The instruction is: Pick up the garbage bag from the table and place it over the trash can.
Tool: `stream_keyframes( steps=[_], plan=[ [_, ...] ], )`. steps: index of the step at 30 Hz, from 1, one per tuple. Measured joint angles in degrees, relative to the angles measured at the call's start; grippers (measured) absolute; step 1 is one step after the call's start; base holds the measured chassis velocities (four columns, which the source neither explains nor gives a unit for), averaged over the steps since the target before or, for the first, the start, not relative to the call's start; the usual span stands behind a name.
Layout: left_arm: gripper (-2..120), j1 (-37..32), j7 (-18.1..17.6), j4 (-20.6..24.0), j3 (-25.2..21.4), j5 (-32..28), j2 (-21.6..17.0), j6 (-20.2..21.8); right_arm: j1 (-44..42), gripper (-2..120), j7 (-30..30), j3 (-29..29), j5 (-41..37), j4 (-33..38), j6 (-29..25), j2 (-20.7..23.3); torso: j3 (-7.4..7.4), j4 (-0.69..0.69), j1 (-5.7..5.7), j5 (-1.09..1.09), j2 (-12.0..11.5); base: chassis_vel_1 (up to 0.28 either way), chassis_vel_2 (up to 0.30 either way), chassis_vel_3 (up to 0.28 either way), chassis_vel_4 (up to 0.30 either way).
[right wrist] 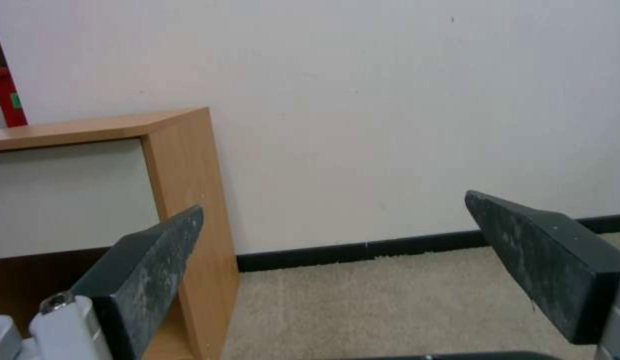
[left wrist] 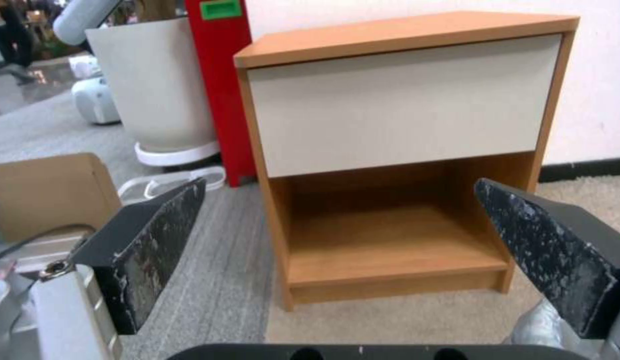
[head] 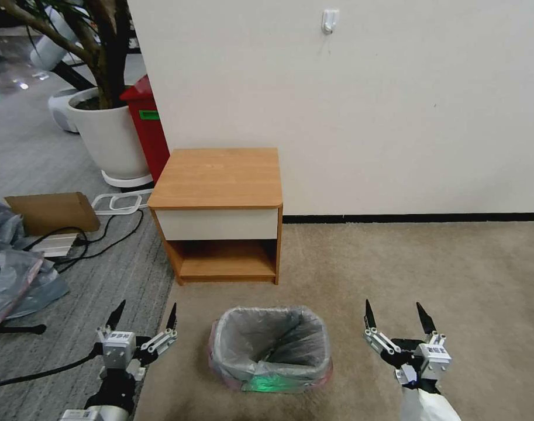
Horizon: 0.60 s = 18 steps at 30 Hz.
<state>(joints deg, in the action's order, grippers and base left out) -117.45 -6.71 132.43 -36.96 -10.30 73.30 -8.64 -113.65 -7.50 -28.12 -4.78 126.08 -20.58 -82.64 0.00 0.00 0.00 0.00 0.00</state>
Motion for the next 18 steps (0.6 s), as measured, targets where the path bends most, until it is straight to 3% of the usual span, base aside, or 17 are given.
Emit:
stream_keyframes(
  steps=[18],
  plan=[
    [100, 0.11, -0.08, -0.01, 0.07, -0.16, -0.04, 0.16, 0.05, 100, -0.05, 0.02, -0.03, 0.00, 0.12, 0.02, 0.00, 0.00, 0.00, 0.00, 0.00, 0.000, 0.000, 0.000, 0.000]
  ],
)
